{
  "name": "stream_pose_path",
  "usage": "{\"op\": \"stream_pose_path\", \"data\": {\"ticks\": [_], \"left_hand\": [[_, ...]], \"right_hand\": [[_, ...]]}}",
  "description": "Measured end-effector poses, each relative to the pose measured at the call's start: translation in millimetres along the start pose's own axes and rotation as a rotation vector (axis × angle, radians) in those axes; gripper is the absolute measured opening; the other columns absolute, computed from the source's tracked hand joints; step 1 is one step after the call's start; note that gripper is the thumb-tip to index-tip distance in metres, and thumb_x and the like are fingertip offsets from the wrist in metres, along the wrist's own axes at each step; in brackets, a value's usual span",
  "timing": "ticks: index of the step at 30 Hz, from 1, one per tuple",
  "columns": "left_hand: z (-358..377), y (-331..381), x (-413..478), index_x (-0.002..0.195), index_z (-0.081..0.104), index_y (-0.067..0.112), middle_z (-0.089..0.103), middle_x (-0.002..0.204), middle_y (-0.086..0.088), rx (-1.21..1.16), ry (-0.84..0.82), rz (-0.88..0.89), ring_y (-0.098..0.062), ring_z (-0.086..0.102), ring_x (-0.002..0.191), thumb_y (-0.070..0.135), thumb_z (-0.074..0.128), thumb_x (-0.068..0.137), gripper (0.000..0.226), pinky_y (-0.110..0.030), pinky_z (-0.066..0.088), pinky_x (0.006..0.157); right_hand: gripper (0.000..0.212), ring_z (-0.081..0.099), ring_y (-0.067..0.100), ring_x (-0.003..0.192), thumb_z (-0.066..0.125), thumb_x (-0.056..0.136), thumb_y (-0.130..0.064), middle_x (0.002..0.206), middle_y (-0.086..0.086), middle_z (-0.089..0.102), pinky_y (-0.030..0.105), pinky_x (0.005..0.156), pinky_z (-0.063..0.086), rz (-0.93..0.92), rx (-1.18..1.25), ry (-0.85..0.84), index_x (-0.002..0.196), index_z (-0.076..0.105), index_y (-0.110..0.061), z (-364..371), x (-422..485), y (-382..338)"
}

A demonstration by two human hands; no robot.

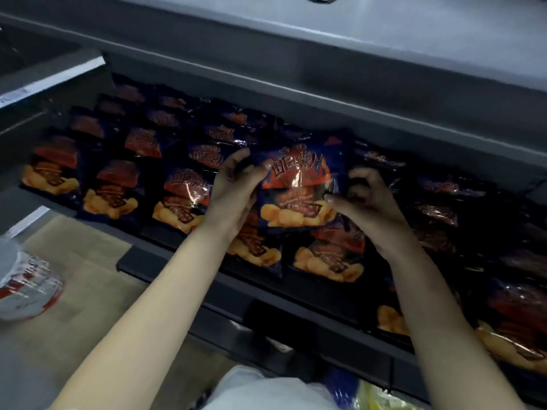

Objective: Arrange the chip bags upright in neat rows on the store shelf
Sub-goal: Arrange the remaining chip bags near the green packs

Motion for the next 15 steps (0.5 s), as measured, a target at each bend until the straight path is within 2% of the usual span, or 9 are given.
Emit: {"op": "stream_pose_path", "data": {"ticks": [2,3,5,8,10,13,15], "left_hand": [[-21.5,14.5,-1.8,0.113,0.053,0.022,0.07,0.091,0.008,0.127,-0.023,0.041,-0.009,0.066,0.092,0.008,0.068,0.082,0.038,-0.031,0.049,0.093],[-29.0,20.7,-3.0,0.113,0.054,0.021,0.07,0.088,0.009,0.169,-0.036,0.049,-0.008,0.066,0.091,0.009,0.069,0.081,0.038,-0.032,0.049,0.094],[-40.2,31.9,-5.0,0.116,0.054,0.016,0.069,0.088,0.007,0.253,-0.064,0.073,-0.006,0.066,0.087,0.011,0.071,0.078,0.041,-0.029,0.05,0.091],[-46.1,44.6,-10.2,0.116,0.054,0.013,0.064,0.071,0.018,0.343,-0.084,0.138,0.013,0.06,0.069,0.009,0.069,0.081,0.038,-0.007,0.045,0.072],[-47.5,46.7,-15.4,0.114,0.055,0.013,0.059,0.067,0.022,0.349,-0.092,0.171,0.019,0.055,0.064,0.008,0.066,0.083,0.033,-0.001,0.04,0.065],[-46.3,37.3,-28.3,0.112,0.053,0.017,0.057,0.082,0.022,0.382,-0.178,0.183,0.024,0.053,0.071,0.01,0.064,0.085,0.03,0.001,0.039,0.067],[-52.7,24.5,-37.1,0.112,0.051,0.023,0.058,0.094,0.021,0.466,-0.232,0.188,0.024,0.053,0.084,0.017,0.065,0.085,0.031,0.0,0.04,0.072]], "right_hand": [[0.063,0.067,0.004,0.087,0.074,0.077,-0.017,0.094,-0.007,0.067,0.023,0.08,0.05,0.024,-0.003,-0.14,0.126,0.038,-0.032,28.1,-11.7,-3.8],[0.066,0.067,0.001,0.089,0.072,0.077,-0.017,0.097,-0.009,0.067,0.021,0.081,0.05,0.016,-0.01,-0.149,0.128,0.034,-0.036,38.0,-17.8,-9.6],[0.061,0.064,-0.005,0.092,0.071,0.078,-0.021,0.103,-0.017,0.064,0.017,0.083,0.048,-0.001,-0.049,-0.122,0.125,0.036,-0.037,59.0,-27.0,-19.9],[0.052,0.056,-0.018,0.095,0.072,0.079,-0.023,0.107,-0.022,0.061,0.007,0.082,0.043,-0.044,-0.05,-0.019,0.121,0.043,-0.031,86.0,-39.6,-30.4],[0.049,0.055,-0.019,0.095,0.073,0.08,-0.02,0.108,-0.021,0.061,0.003,0.082,0.042,-0.047,-0.024,0.093,0.118,0.045,-0.031,91.2,-48.6,-29.6],[0.05,0.058,-0.004,0.106,0.074,0.078,-0.019,0.113,-0.017,0.063,0.019,0.094,0.045,0.028,0.061,0.214,0.117,0.048,-0.036,92.0,-68.8,-8.3],[0.054,0.057,-0.001,0.106,0.074,0.079,-0.019,0.115,-0.016,0.061,0.023,0.093,0.044,0.103,0.031,0.226,0.124,0.046,-0.03,97.3,-80.8,7.4]]}}
Point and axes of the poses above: each hand's wrist, its own x-axis towards the middle knuckle, its own z-axis out of the palm, y = z × x, the point moved 10 cm from there along x, towards the middle knuckle
